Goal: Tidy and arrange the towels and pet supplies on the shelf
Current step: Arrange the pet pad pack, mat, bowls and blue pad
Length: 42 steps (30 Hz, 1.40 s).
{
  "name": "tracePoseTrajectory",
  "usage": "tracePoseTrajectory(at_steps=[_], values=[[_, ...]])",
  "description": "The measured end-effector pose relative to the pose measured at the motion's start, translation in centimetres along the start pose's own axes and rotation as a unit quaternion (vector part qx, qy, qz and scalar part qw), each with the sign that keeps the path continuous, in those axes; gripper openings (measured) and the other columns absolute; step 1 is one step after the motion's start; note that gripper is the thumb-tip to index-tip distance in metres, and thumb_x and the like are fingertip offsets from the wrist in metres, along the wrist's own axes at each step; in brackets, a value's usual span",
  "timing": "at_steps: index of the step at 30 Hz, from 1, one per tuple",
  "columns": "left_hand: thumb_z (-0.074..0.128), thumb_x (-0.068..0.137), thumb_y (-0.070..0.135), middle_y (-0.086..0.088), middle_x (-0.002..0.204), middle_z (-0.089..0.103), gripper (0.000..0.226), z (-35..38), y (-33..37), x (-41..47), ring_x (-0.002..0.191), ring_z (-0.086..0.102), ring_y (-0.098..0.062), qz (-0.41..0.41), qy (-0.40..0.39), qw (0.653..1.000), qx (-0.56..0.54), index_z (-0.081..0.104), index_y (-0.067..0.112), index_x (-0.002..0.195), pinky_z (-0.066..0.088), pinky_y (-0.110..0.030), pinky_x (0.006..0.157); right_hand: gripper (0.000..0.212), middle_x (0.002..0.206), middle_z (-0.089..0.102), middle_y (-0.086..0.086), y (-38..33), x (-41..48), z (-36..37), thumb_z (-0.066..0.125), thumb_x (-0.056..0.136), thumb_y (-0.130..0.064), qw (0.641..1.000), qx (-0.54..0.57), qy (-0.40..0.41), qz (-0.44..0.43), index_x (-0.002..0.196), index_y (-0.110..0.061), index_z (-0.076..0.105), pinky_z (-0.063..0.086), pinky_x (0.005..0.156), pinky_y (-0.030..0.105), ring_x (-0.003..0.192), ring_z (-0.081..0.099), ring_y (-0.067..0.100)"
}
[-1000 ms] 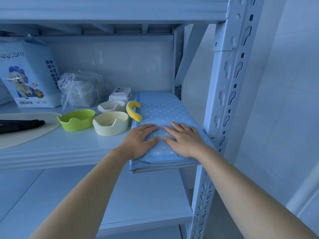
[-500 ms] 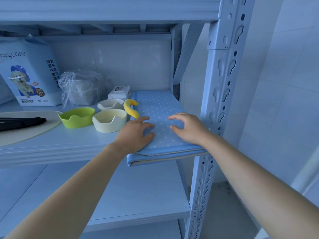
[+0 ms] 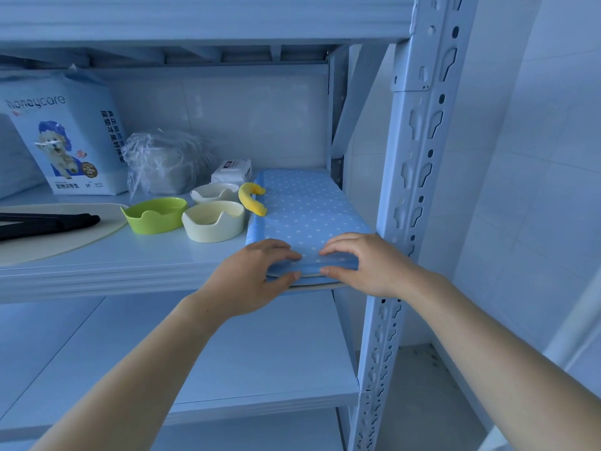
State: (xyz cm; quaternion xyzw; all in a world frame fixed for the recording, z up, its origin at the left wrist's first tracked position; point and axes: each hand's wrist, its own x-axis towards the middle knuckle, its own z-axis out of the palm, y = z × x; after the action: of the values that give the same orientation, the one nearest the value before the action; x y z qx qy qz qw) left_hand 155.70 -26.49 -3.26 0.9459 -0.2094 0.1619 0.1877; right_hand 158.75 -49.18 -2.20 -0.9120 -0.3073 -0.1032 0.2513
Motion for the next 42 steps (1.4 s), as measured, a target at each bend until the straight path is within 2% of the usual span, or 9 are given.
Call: tracePoseTrajectory(at_steps=[5,10,18,23,28,32,38,40,42], values=[[0.053,0.069,0.066,0.017,0.136,0.042,0.064,0.0,-0.1,-0.3,0.124,0.039,-0.001,-0.001,-0.014,1.0,0.01,0.051,0.039,0.127,0.035,-0.019,0.098,0.062,0.139,0.04,-0.019,-0.2,-0.4,0.1,0.071,0.074,-0.05,0.998,-0.04,-0.045,0.015,0.13,-0.033,0.05,0.027,0.1,0.016,0.127,0.037,0.001],[0.065,0.082,0.045,0.015,0.141,0.038,0.052,0.4,-0.4,0.1,0.131,0.033,-0.003,-0.006,-0.028,0.999,0.022,0.047,0.041,0.13,0.03,-0.02,0.103,0.07,0.149,0.03,-0.017,0.7,-0.2,1.0,0.073,0.074,-0.048,0.997,-0.045,-0.045,0.038,0.136,-0.037,0.043,0.022,0.111,0.022,0.137,0.025,0.002],[0.065,0.083,0.041,0.015,0.139,0.041,0.049,0.7,-0.6,0.7,0.128,0.035,-0.004,-0.001,-0.022,1.0,0.017,0.05,0.038,0.129,0.027,-0.015,0.098,0.067,0.149,0.029,-0.018,1.1,0.1,1.3,0.071,0.076,-0.049,0.997,-0.041,-0.039,0.047,0.136,-0.038,0.043,0.022,0.112,0.024,0.137,0.025,0.002],[0.064,0.085,0.037,0.009,0.139,0.042,0.048,1.0,-1.0,0.4,0.13,0.036,-0.008,0.012,-0.012,1.0,-0.009,0.05,0.033,0.131,0.026,-0.015,0.1,0.064,0.143,0.037,-0.016,0.4,0.4,0.8,0.07,0.077,-0.049,0.998,-0.042,-0.038,0.039,0.134,-0.032,0.047,0.022,0.103,0.014,0.131,0.032,0.002],[0.053,0.085,0.052,0.009,0.139,0.042,0.05,0.1,-1.6,0.2,0.13,0.037,-0.008,-0.005,0.007,1.0,-0.023,0.049,0.033,0.131,0.027,-0.017,0.102,0.05,0.134,0.049,-0.011,-1.0,1.7,0.5,0.059,0.084,-0.051,1.0,-0.008,0.004,0.023,0.127,-0.026,0.055,0.03,0.102,0.018,0.126,0.041,0.004],[0.056,0.088,0.043,0.013,0.134,0.045,0.042,-1.2,-2.5,-0.2,0.119,0.046,-0.007,-0.02,0.037,0.999,-0.025,0.051,0.032,0.129,0.04,-0.021,0.087,0.042,0.13,0.053,-0.009,-2.5,3.4,0.9,0.058,0.087,-0.046,1.0,0.0,0.014,-0.004,0.123,-0.025,0.058,0.031,0.1,0.018,0.124,0.044,0.007],[0.056,0.088,0.044,0.02,0.125,0.049,0.037,-3.1,-5.5,-1.1,0.08,0.058,-0.01,-0.051,0.061,0.997,-0.009,0.051,0.038,0.124,0.047,-0.027,0.071,0.035,0.129,0.055,-0.01,-5.5,6.8,2.1,0.058,0.089,-0.041,0.999,0.019,0.017,-0.04,0.121,-0.027,0.06,0.035,0.1,0.022,0.121,0.046,0.008],[0.057,0.087,0.044,0.019,0.123,0.052,0.036,-3.9,-6.4,-1.2,0.079,0.06,-0.013,-0.062,0.076,0.995,-0.009,0.054,0.037,0.122,0.049,-0.03,0.072,0.033,0.128,0.056,-0.01,-6.4,8.0,2.7,0.058,0.089,-0.04,0.998,0.023,0.019,-0.054,0.12,-0.027,0.061,0.038,0.101,0.027,0.119,0.048,0.009],[0.058,0.086,0.044,0.017,0.122,0.055,0.035,-4.8,-7.7,-1.3,0.09,0.061,-0.013,-0.073,0.099,0.992,-0.013,0.057,0.035,0.12,0.051,-0.033,0.077,0.033,0.128,0.056,-0.011,-7.5,9.5,3.5,0.059,0.088,-0.038,0.998,0.023,0.014,-0.062,0.12,-0.028,0.061,0.039,0.1,0.028,0.118,0.049,0.009]])
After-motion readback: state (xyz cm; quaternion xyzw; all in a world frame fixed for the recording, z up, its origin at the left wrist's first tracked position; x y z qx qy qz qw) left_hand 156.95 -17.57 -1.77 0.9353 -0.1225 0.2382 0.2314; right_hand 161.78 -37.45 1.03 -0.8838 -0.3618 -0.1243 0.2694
